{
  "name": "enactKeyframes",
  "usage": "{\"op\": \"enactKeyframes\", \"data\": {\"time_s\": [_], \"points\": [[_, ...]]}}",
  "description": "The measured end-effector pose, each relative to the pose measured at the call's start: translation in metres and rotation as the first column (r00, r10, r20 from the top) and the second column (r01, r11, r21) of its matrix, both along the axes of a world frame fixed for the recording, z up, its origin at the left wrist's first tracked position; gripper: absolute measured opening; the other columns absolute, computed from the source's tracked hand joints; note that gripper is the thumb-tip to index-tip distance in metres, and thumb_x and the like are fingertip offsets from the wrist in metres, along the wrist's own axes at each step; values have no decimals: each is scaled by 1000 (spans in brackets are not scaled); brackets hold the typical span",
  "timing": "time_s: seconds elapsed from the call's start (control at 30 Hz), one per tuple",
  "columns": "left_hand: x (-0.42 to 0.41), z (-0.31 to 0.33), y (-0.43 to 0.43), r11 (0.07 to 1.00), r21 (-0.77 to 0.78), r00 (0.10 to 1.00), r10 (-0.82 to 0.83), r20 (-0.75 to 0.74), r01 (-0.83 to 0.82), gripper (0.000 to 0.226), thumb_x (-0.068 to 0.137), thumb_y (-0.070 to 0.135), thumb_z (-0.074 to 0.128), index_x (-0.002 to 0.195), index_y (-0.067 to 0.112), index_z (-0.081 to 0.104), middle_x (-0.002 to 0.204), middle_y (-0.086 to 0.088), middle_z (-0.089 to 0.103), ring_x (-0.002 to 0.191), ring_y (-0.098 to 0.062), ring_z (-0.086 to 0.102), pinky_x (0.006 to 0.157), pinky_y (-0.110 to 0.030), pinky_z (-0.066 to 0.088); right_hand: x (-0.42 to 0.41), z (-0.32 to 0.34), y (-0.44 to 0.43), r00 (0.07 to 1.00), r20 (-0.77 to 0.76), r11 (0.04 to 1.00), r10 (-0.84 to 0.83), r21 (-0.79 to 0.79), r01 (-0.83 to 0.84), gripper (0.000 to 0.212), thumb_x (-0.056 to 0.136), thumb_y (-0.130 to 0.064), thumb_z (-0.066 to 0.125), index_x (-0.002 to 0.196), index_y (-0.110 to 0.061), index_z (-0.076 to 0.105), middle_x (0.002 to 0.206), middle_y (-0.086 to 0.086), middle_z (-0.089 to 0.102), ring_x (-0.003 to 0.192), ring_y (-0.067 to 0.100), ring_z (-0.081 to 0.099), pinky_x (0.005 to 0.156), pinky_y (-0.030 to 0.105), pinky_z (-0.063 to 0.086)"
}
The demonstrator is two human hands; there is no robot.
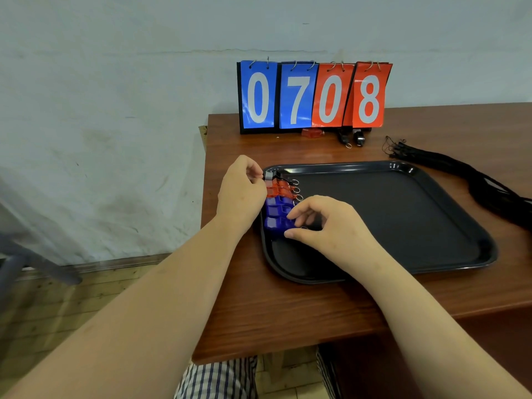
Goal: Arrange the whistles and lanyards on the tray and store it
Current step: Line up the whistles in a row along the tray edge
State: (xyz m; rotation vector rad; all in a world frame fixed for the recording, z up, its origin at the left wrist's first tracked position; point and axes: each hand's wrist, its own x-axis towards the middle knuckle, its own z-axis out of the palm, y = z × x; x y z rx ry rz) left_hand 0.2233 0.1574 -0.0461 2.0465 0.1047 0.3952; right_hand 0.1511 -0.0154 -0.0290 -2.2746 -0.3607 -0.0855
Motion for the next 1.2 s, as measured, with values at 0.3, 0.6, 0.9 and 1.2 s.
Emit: {"op": "enactKeyframes", "data": {"time_s": [0.3,0.6,0.9,1.2], "points": [[0,-1,0,1000,-4,1000,-3,3,3,21,91,3,54,95,23,55,99,7,60,89,-6,58,76,-30,56,-1,2,-1,1000,12,999,-3,-34,3,21,76,-28,83,92,-28,70,84,-12,65,82,5,59,71,16,47],[0,0,0,1000,5,1000,-3,8,3,21,90,3,53,95,22,56,96,7,60,85,-6,58,71,-24,51,-2,2,-1,997,60,998,42,-56,-39,28,77,-32,81,101,-32,69,83,-13,61,83,4,54,70,15,40],[-1,1,0,1000,2,1000,-1,11,1,21,89,2,52,95,22,56,93,9,60,86,-7,59,74,-31,55,-1,0,3,982,123,978,141,-171,-119,27,84,-31,75,109,-39,69,79,-15,55,84,3,48,72,15,35],[-3,3,-1,1000,14,1000,0,-3,0,20,90,1,53,99,18,58,95,7,59,83,-5,57,62,-15,39,-1,1,3,988,110,985,108,-143,-92,25,85,-24,75,106,-36,70,80,-16,54,82,0,50,71,10,34]]}}
